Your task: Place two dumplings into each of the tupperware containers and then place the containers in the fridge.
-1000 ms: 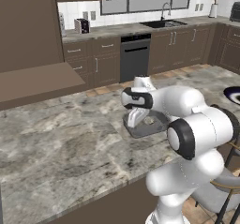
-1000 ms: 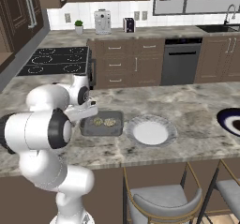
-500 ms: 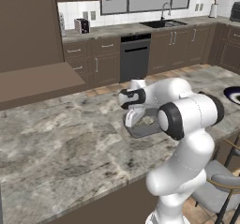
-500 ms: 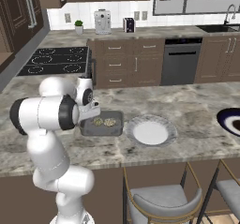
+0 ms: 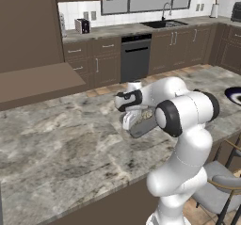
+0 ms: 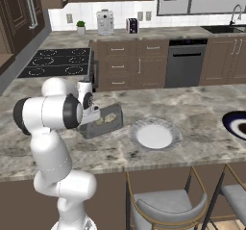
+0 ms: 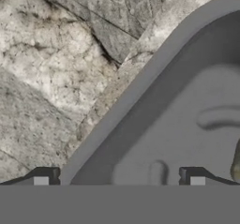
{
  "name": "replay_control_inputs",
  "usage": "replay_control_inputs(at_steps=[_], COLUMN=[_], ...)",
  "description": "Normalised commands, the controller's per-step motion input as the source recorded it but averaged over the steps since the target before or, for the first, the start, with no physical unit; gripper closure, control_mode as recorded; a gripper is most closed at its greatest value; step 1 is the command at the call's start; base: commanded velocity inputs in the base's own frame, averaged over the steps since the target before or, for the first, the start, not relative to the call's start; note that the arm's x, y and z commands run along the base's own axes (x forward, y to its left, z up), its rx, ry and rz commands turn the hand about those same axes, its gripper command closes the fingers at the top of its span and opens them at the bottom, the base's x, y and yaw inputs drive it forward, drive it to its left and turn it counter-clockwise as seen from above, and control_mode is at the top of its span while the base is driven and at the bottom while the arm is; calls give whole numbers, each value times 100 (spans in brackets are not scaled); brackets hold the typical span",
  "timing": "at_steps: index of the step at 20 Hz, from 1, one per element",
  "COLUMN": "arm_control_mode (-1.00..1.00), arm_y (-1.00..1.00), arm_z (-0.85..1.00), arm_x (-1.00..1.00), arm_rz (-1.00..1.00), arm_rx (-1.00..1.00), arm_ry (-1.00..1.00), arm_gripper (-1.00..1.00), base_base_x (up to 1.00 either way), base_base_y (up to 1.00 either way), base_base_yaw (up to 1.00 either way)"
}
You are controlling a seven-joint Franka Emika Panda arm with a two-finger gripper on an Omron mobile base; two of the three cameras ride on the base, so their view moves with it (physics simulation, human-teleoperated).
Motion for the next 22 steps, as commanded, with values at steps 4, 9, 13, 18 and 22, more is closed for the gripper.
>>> replay_control_inputs(at_steps=[4, 9, 13, 18, 22], arm_control_mode=[-100, -100, -100, -100, -100], arm_y=[1, 22, 19, -18, -36], arm_z=[-1, 3, 6, -23, -55], arm_x=[0, 0, 0, 6, 1], arm_rz=[6, 6, 0, 0, -6], arm_rx=[0, 0, 0, 2, 5], arm_ry=[-1, -2, 0, 0, -2], arm_gripper=[-100, -100, -100, -100, -100], base_base_x=[0, 0, 0, 0, 0], base_base_y=[0, 0, 0, 0, 0], base_base_yaw=[0, 0, 0, 0, 0])
